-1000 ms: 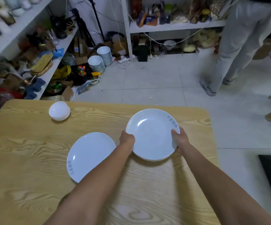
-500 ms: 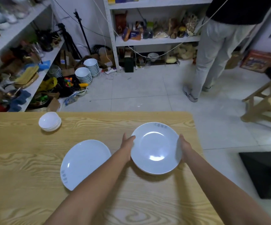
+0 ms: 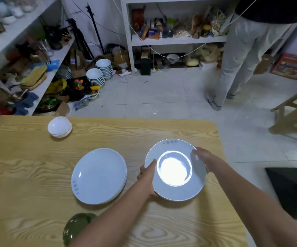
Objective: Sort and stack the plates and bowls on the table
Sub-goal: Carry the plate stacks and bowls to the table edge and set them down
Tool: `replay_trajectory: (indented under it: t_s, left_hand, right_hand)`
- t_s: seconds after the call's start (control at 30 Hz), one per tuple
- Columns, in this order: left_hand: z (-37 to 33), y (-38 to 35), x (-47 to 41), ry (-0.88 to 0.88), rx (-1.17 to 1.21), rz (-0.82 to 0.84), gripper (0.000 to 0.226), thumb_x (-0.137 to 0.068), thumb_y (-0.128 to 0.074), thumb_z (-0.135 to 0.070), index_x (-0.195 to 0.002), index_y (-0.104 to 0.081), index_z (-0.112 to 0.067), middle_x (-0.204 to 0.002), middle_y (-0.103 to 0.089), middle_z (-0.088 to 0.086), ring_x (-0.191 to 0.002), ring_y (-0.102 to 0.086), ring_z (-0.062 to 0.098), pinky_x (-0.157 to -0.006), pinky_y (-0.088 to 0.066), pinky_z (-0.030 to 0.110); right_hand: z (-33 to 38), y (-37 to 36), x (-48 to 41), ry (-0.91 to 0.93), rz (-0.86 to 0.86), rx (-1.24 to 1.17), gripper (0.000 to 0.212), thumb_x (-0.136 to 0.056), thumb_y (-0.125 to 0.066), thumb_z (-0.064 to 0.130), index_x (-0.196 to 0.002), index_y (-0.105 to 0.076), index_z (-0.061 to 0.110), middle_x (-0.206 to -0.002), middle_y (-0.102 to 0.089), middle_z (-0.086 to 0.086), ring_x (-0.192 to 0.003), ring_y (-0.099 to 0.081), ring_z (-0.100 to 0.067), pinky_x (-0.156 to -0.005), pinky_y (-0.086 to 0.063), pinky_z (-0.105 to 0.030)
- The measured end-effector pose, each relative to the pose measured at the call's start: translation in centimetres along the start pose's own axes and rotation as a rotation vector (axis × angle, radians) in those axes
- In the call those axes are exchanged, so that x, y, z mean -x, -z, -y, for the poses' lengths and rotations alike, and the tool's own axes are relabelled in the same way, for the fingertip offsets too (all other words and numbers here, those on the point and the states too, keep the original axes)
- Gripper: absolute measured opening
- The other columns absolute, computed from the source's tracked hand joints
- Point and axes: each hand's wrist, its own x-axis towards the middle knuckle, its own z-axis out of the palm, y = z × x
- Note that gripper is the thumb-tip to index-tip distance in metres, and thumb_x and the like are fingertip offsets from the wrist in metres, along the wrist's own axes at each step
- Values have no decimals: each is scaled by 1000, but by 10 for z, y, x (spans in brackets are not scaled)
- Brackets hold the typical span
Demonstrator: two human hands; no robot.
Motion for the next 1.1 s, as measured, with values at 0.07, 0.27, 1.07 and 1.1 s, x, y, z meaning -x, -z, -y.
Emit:
replay_trajectory:
  t_s: [0.07,0.27,1.07,1.1]
  left_hand:
    - [10,6,-3,38,14,9,78,-70,-61,-60,-137,-27,-39,-134,-42,5,-118,-51,38,-87,-46,66]
    - [30,18,-1,40,47,42,63,-86,-54,-56,-138,-23,-42,-129,-47,4,-111,-55,40,-86,-44,70]
    - [194,66,76,-32,-103,219,55,-93,-53,-40,-139,-23,-35,-129,-48,10,-110,-57,40,-88,-45,70]
    - [197,64,80,-18,-115,225,55,-93,-53,-40,-139,-23,-36,-129,-48,10,-111,-56,41,-88,-44,70]
  right_hand:
    - [-1,-2,3,-10,12,-16,28,-102,-38,17,-126,-52,11,-100,-54,-11,-86,-54,-27,-62,-39,-27]
    - [-27,-6,18,-46,15,-86,16,-102,-38,24,-97,-52,18,-82,-49,-4,-69,-49,-24,-60,-40,-29]
    - [-207,-29,172,-102,-199,-473,26,-96,-50,18,-74,-58,8,-64,-57,-10,-57,-51,-23,-53,-42,-25]
    - [-212,-28,176,-98,-206,-497,26,-97,-49,19,-75,-58,7,-62,-58,-9,-57,-52,-23,-53,-42,-26]
